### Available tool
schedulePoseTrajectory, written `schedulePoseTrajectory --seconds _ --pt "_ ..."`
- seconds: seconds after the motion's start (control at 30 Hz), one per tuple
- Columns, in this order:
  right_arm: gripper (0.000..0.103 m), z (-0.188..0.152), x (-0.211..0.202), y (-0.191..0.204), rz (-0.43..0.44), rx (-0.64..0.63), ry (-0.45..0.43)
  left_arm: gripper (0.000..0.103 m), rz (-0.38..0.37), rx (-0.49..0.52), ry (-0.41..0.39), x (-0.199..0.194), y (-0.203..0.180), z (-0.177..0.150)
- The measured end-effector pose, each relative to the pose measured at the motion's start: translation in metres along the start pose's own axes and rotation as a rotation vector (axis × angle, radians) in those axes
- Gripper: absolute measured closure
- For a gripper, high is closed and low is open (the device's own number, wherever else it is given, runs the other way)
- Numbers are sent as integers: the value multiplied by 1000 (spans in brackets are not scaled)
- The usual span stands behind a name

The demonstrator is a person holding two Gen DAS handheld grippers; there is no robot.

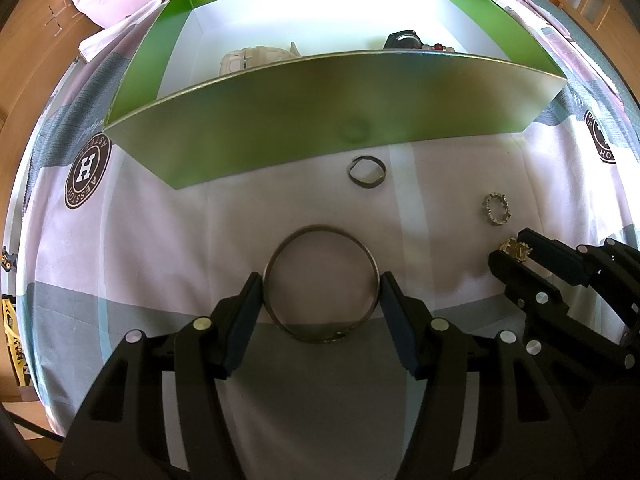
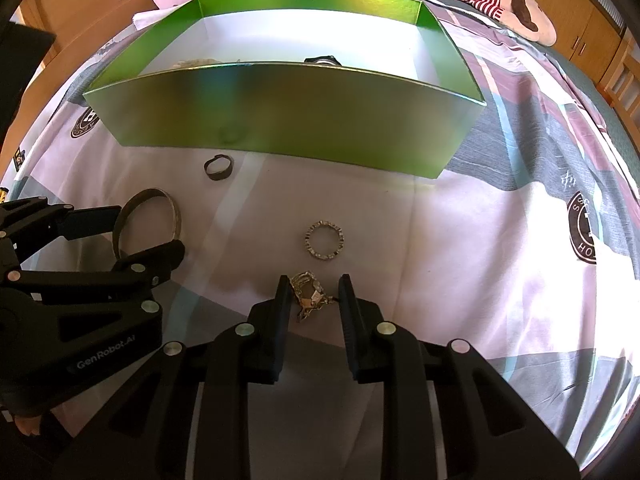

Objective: Organize jewelry

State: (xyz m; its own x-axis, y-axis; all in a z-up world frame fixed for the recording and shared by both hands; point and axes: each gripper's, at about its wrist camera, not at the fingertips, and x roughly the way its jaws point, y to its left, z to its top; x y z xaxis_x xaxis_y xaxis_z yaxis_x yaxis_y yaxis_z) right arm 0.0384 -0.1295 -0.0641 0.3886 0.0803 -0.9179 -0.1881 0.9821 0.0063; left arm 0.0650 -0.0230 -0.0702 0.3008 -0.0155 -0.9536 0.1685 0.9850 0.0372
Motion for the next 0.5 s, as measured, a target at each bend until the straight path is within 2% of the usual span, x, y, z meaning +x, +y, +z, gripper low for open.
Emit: schedulePoseTrajectory --seconds 0.2,0.27,0.37,0.5 --pt "78 0 0 0 -1 0 -1 43 0 -1 0 0 1 0" --pt "75 0 0 1 -5 2 -2 43 -2 -3 1 1 1 0" --pt "72 0 2 1 -11 1 -3 36 -14 -12 13 0 3 -4" --pt "72 0 3 1 -11 5 0 36 -9 -6 12 0 3 -5"
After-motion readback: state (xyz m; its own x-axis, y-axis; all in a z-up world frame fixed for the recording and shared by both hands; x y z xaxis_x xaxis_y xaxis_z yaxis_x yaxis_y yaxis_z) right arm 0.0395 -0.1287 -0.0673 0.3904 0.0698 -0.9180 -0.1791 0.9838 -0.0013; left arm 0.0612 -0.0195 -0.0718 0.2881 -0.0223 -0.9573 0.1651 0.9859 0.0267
